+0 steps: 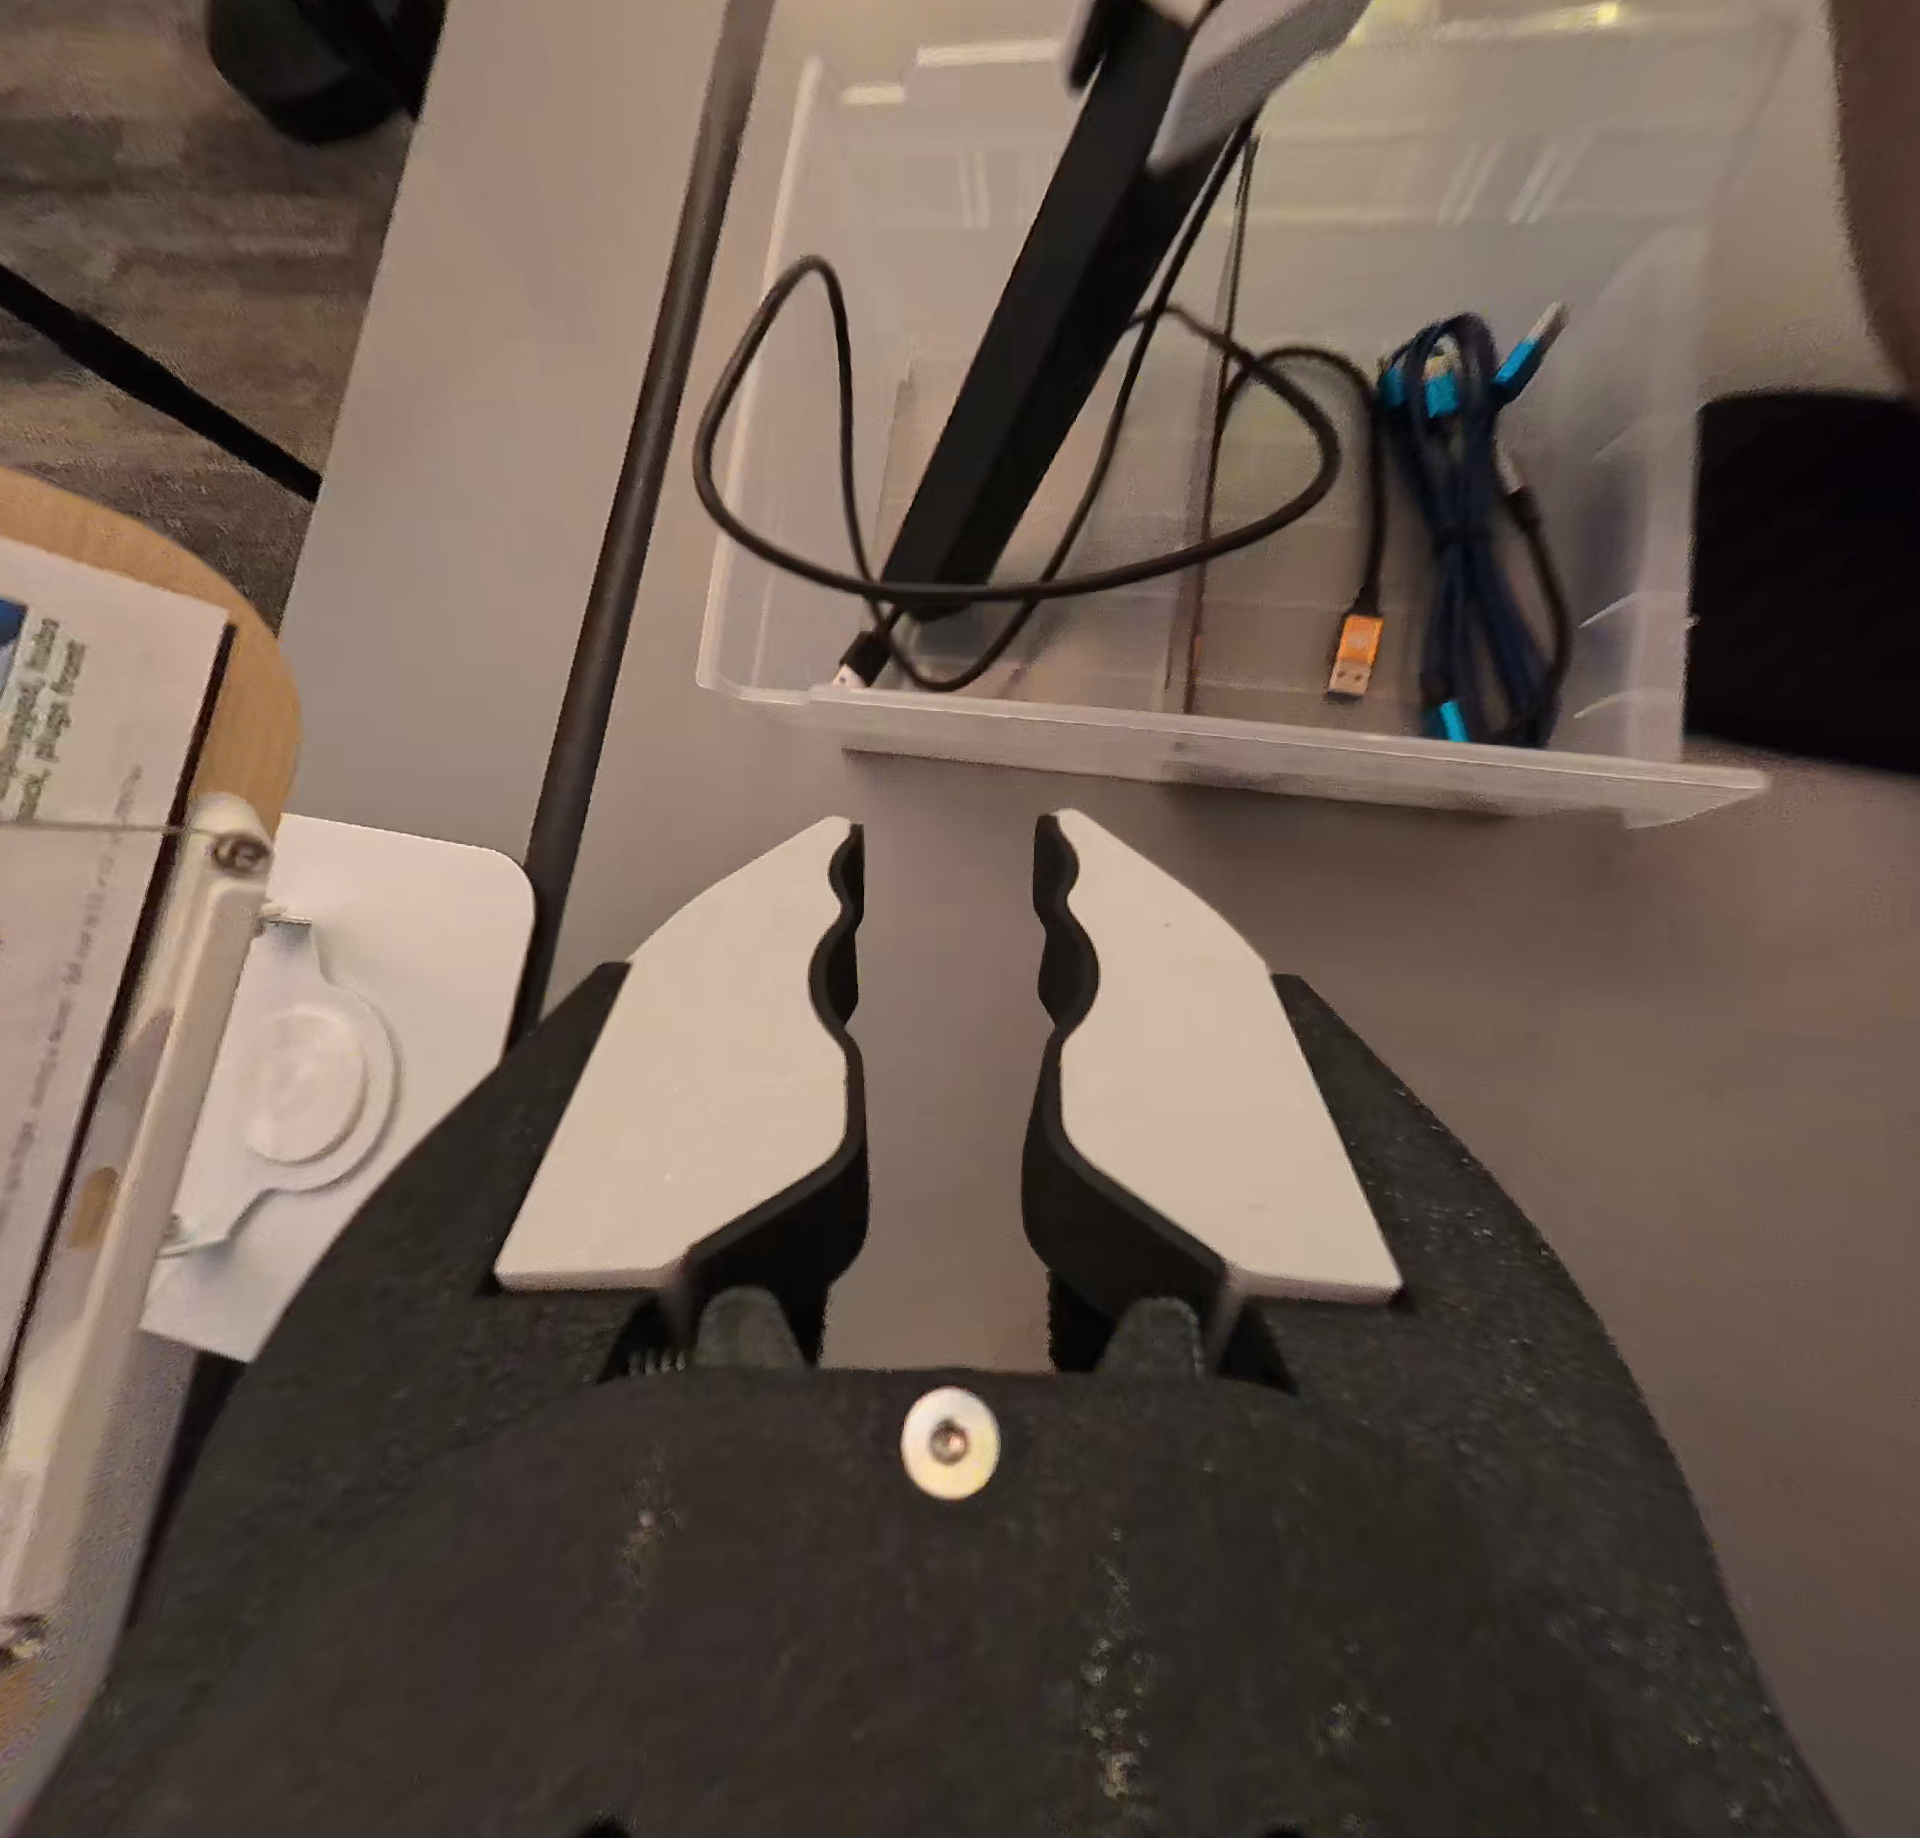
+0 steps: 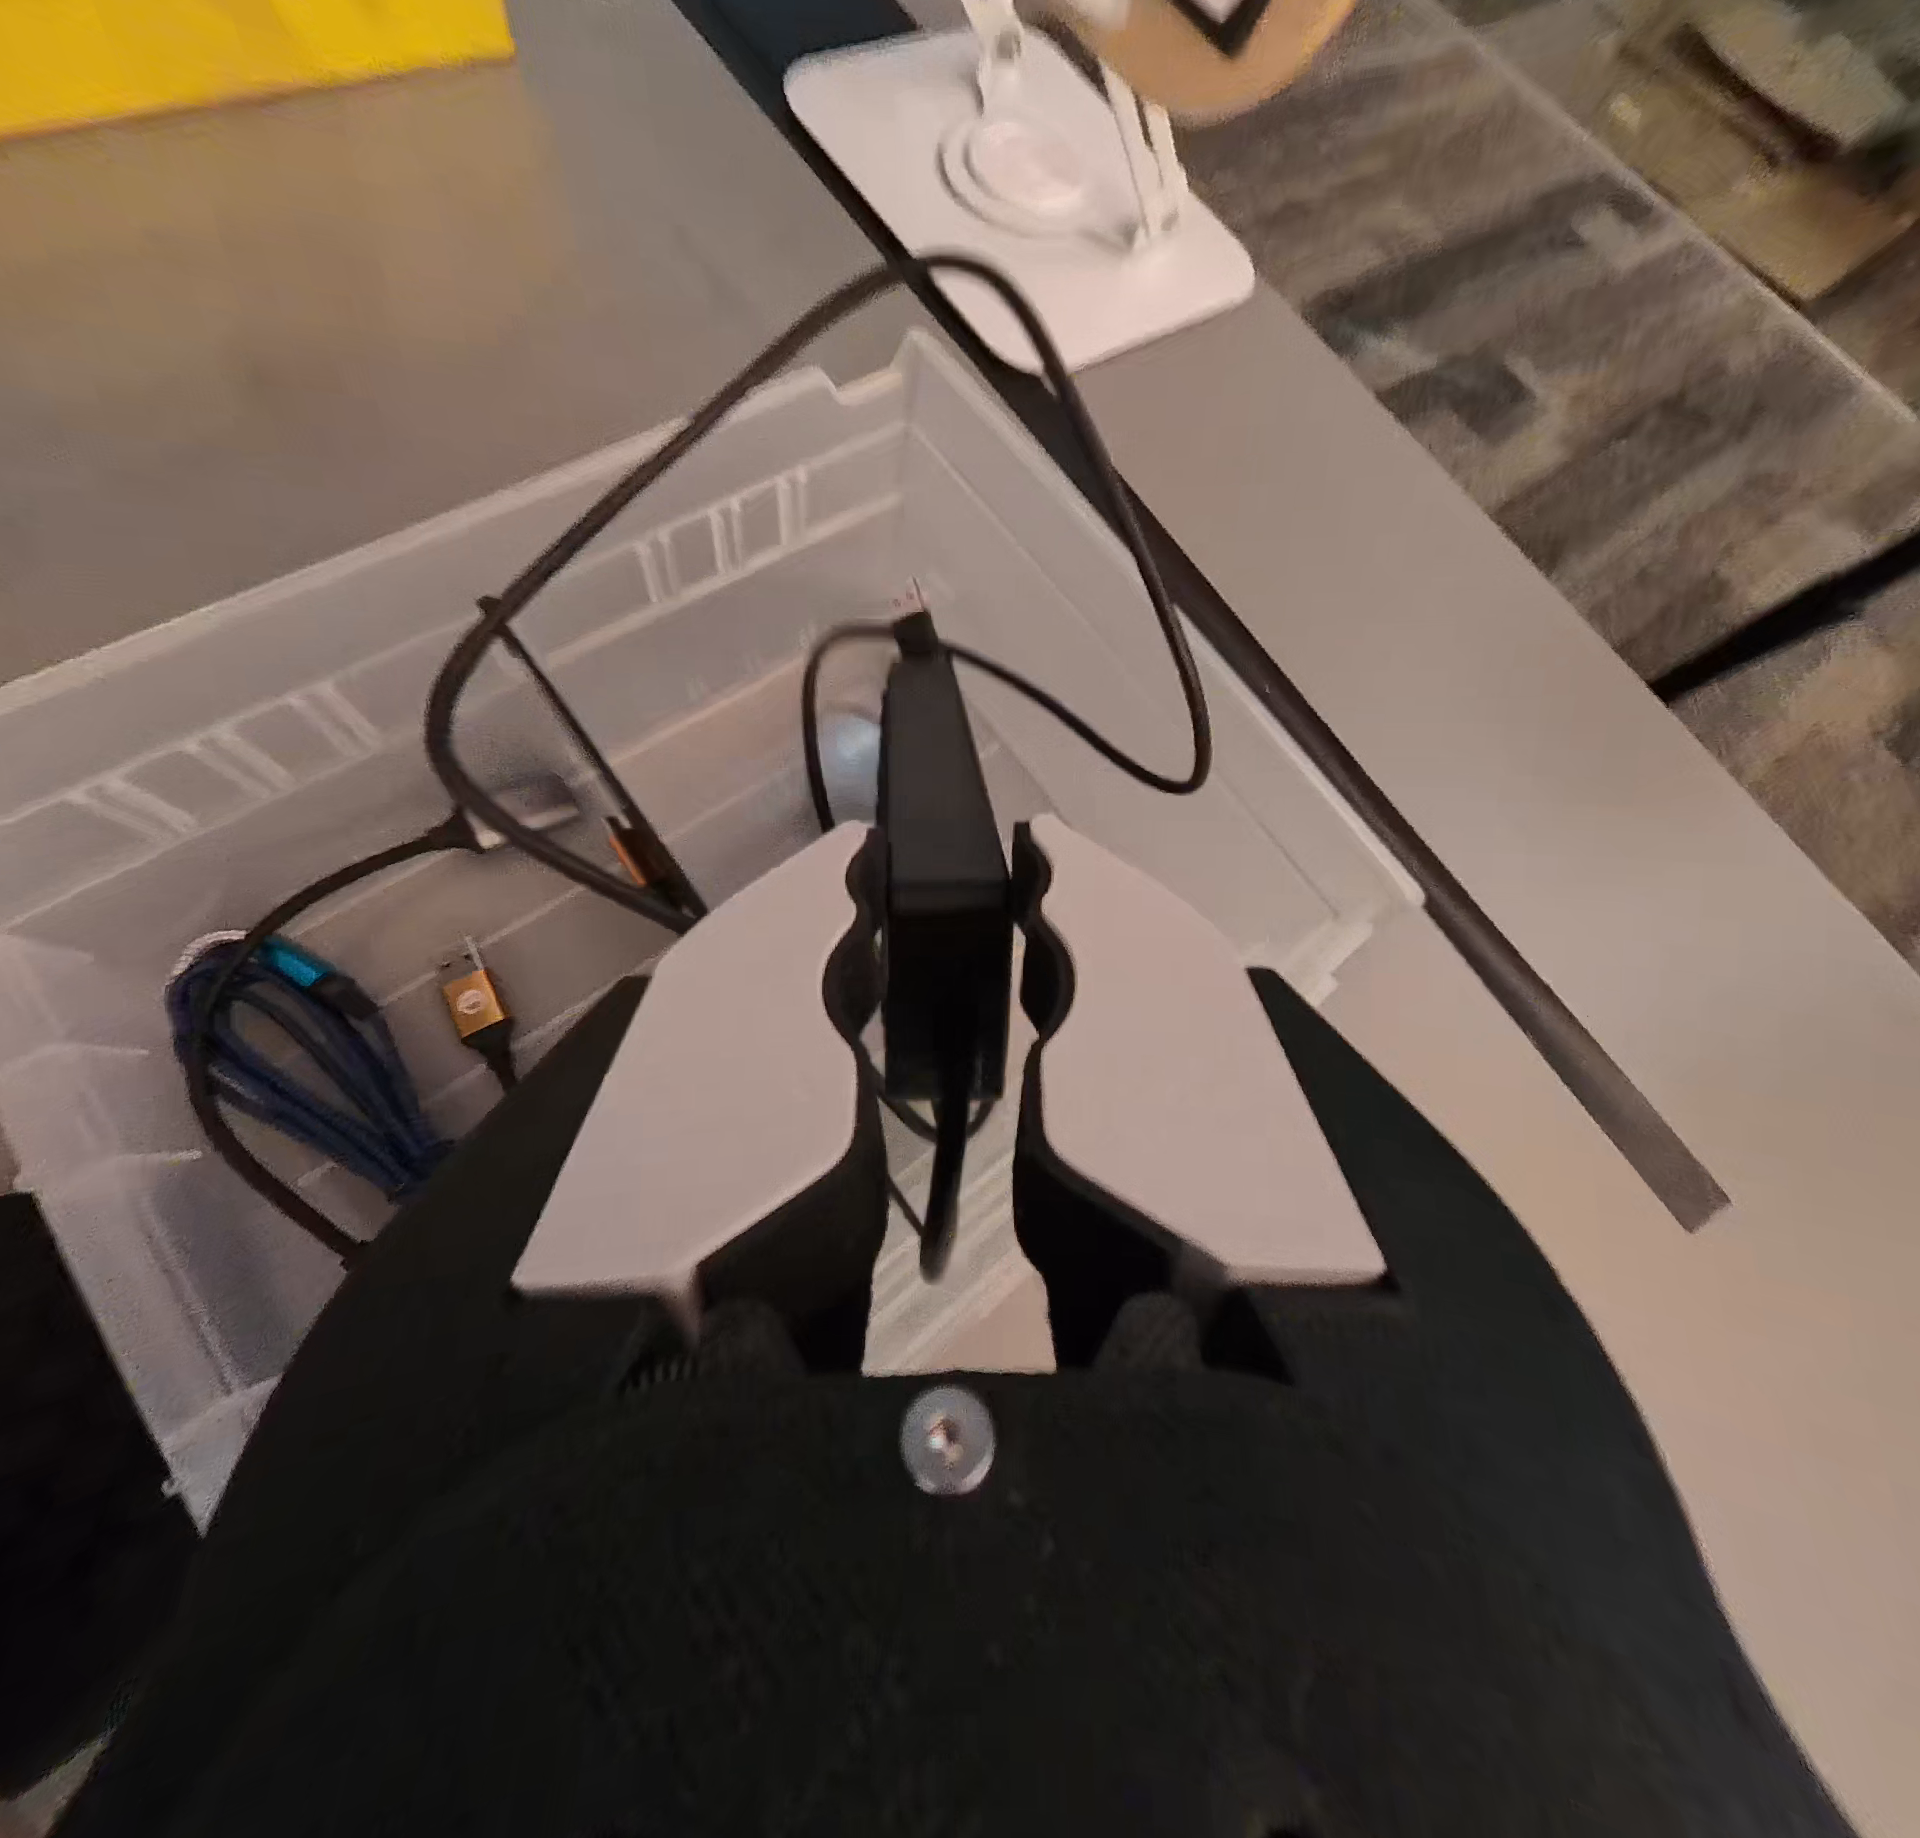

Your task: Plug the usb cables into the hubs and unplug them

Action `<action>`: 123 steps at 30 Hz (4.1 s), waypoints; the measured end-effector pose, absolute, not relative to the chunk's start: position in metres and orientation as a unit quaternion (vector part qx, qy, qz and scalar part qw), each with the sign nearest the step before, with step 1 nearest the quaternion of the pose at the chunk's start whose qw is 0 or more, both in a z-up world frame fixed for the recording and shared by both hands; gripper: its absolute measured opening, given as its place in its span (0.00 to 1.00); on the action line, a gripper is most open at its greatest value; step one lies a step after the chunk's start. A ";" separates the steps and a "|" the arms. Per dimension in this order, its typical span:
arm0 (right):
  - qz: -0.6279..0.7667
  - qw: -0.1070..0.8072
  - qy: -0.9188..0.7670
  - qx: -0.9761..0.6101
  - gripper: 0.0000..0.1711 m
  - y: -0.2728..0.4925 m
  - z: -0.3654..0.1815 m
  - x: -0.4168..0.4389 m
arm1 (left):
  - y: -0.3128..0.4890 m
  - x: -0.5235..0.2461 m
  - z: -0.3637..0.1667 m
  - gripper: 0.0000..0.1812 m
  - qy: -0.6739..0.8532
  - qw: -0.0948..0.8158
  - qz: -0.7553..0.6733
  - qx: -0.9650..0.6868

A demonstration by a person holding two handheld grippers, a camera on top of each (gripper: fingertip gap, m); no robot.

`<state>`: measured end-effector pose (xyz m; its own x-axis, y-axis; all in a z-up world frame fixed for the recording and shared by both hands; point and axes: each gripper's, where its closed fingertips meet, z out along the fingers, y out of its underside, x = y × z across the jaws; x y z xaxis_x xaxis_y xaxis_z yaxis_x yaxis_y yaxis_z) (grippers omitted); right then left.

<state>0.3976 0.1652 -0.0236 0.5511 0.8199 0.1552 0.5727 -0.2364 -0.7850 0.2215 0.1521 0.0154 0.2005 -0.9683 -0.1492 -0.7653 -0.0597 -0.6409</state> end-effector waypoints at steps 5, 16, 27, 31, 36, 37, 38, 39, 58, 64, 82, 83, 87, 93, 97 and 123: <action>0.104 0.372 -0.416 -0.823 0.15 0.175 -0.040 0.403 | 0.118 0.186 0.041 0.16 0.546 0.402 -0.253 -0.690; 0.017 0.481 -0.380 -0.790 0.23 0.174 0.020 0.419 | 0.098 0.045 0.094 0.16 0.395 0.513 -0.221 -0.729; -0.023 0.290 -0.215 -0.932 0.25 0.115 -0.022 0.468 | 0.095 0.000 0.102 0.16 0.360 0.533 -0.187 -0.743; 0.004 0.246 -0.152 -0.957 0.23 0.109 -0.051 0.469 | 0.092 0.007 0.095 0.16 0.382 0.517 -0.177 -0.746; 0.007 0.191 -0.083 -0.978 0.14 0.110 -0.080 0.482 | 0.086 0.013 0.093 0.16 0.395 0.509 -0.190 -0.741; 0.008 0.178 -0.084 -0.980 0.14 0.109 -0.087 0.483 | 0.086 0.010 0.094 0.16 0.392 0.512 -0.186 -0.742; 0.020 0.169 -0.091 -0.981 0.13 0.109 -0.092 0.480 | 0.088 0.007 0.094 0.16 0.387 0.514 -0.182 -0.744; 0.021 0.157 -0.098 -0.982 0.13 0.107 -0.097 0.480 | 0.089 0.004 0.095 0.16 0.382 0.515 -0.178 -0.746; 0.132 0.173 0.054 -0.975 0.04 0.101 -0.103 0.515 | 0.097 -0.031 0.090 0.13 0.336 0.516 -0.127 -0.777; 0.141 0.176 0.051 -0.973 0.05 0.101 -0.102 0.515 | 0.099 -0.083 0.097 0.13 0.266 0.535 -0.093 -0.797; -0.015 0.721 -0.064 -0.689 0.28 0.106 0.150 0.495 | 0.090 -0.184 0.061 0.13 0.150 0.487 -0.050 -0.859; -0.011 0.735 -0.084 -0.673 0.29 0.104 0.158 0.483 | 0.090 -0.187 0.057 0.13 0.152 0.478 -0.040 -0.864; -0.008 0.768 -0.146 -0.624 0.31 0.100 0.176 0.442 | 0.096 -0.180 0.052 0.14 0.165 0.480 -0.065 -0.859; 0.013 0.793 -0.214 -0.571 0.30 0.103 0.183 0.380 | 0.111 -0.190 0.039 0.18 0.166 0.477 -0.041 -0.862; 0.008 0.780 -0.247 -0.574 0.30 0.111 0.175 0.350 | 0.123 -0.199 0.015 0.20 0.178 0.442 -0.005 -0.879; -0.028 0.741 -0.285 -0.607 0.30 0.131 0.150 0.352 | 0.195 -0.196 -0.099 0.17 0.201 0.110 0.084 -0.970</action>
